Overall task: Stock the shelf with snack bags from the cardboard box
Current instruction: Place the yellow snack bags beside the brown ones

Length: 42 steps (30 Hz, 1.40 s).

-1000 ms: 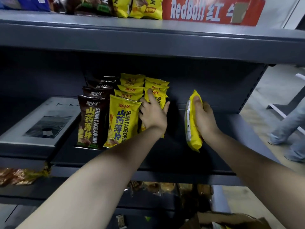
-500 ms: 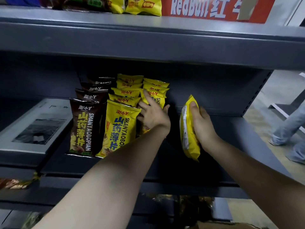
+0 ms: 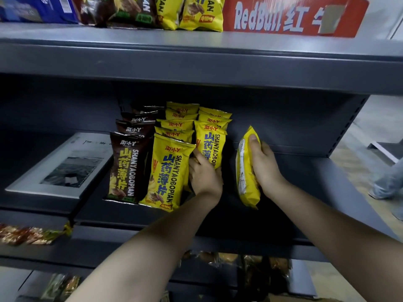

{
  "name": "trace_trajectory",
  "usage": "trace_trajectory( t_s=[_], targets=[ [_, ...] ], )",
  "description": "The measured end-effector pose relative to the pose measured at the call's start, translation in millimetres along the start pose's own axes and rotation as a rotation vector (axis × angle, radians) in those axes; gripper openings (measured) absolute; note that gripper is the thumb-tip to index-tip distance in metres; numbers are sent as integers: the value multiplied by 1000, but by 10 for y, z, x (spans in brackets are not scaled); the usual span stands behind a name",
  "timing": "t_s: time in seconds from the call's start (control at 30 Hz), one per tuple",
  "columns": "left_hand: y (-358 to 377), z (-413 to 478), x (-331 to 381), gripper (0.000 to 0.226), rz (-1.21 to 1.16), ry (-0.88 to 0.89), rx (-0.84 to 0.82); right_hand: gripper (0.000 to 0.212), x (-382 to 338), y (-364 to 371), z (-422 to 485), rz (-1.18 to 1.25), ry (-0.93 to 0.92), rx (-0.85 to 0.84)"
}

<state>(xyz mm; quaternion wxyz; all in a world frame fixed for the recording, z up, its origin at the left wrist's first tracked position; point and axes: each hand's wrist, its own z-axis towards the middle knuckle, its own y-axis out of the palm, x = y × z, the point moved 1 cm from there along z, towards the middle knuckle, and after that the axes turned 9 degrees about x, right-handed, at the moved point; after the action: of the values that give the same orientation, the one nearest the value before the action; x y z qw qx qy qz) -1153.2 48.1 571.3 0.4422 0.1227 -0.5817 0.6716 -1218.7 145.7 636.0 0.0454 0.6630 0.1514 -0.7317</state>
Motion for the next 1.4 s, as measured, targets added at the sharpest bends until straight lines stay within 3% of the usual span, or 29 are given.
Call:
trace_trajectory(
  t_s=[0.4,0.53,0.7,0.8,0.87,0.93,1.03,1.17,1.4],
  targets=[
    [36,-25,38,99,21,29,57,37,35,-92,-16,-16,-29,23],
    [-63,-198,79,89,55,92,80,40,-27,0,-12,1,-62,44],
    [-569,-433,54,73,-145,362,-29,47,-158,150,-40,-36,-104,50],
    [-927,-377,-192,69,-183,602,134,56,-190,266,-87,-81,-123,82],
    [-1024,-249,-459,66,-31,714,238,62,-161,370,-132,-155,-134,90],
    [-1053,-102,-729,70,178,683,227,67,-118,488,-190,-217,-152,112],
    [-977,11,-964,85,267,648,120,71,-63,637,-296,-313,-231,234],
    [-855,51,-914,89,166,574,114,73,5,863,-328,-339,-240,361],
    [-791,88,-836,94,-43,385,85,63,71,1063,-185,-219,-250,436]
  ],
)
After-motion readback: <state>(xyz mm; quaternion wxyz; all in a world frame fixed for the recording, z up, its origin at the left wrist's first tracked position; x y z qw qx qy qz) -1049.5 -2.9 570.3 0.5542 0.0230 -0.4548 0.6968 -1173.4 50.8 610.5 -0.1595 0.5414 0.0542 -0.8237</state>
